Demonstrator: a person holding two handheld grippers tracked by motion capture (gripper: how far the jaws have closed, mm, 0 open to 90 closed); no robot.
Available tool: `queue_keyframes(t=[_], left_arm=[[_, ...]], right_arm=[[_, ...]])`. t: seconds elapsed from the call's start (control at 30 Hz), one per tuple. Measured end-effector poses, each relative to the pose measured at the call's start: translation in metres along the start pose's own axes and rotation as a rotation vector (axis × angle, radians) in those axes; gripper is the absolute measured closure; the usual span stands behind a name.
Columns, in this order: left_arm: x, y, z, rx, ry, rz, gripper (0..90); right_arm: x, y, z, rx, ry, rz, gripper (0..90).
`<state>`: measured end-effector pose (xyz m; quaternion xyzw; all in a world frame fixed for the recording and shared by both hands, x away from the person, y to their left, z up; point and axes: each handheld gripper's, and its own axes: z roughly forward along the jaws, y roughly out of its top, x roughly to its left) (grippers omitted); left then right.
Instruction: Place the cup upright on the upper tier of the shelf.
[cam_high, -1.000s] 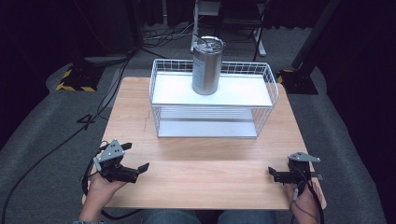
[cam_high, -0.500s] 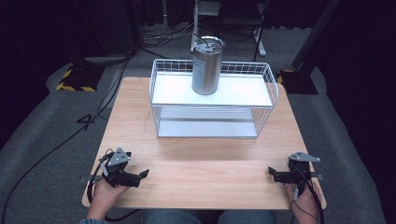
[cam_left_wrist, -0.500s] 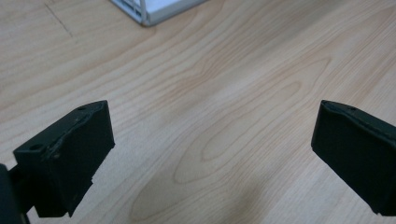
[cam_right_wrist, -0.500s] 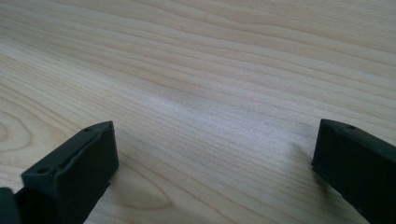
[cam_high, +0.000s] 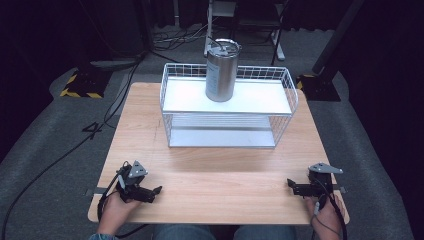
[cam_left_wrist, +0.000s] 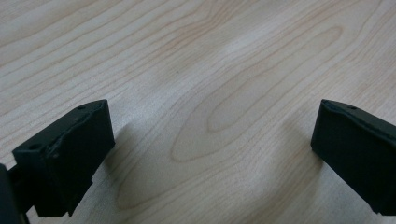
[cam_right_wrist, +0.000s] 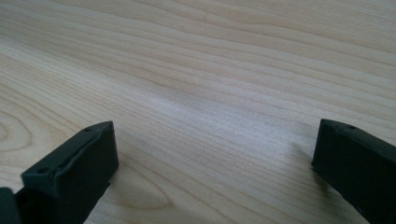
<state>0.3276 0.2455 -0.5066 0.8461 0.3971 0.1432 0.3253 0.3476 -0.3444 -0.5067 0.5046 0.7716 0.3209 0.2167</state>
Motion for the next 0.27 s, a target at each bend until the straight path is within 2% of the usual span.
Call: queue_keyframes(t=[0.07,0.1,0.13,0.2,0.27], left_arm=[[-0.0005,-0.0004,-0.0003,-0.001,0.011,-0.002,0.0],[-0.0016,-0.0007,-0.0001,-0.004,0.011,-0.018,0.0],[-0.0016,-0.0006,-0.0007,0.000,0.023,-0.012,0.0],[-0.0033,-0.0007,-0.0006,0.002,0.024,-0.031,0.0],[-0.0031,-0.0008,-0.0007,0.001,0.023,-0.030,0.2]], right_arm=[[0.0001,0.0000,0.0000,-0.001,-0.001,0.001,0.3],[0.0001,0.0000,0.0000,0.000,0.000,0.001,0.3],[0.0000,0.0000,0.0001,-0.001,-0.001,0.000,0.3],[0.0002,0.0000,0.0000,-0.001,-0.001,0.001,0.3],[0.0001,0.0000,0.0000,-0.001,-0.001,0.000,0.3]])
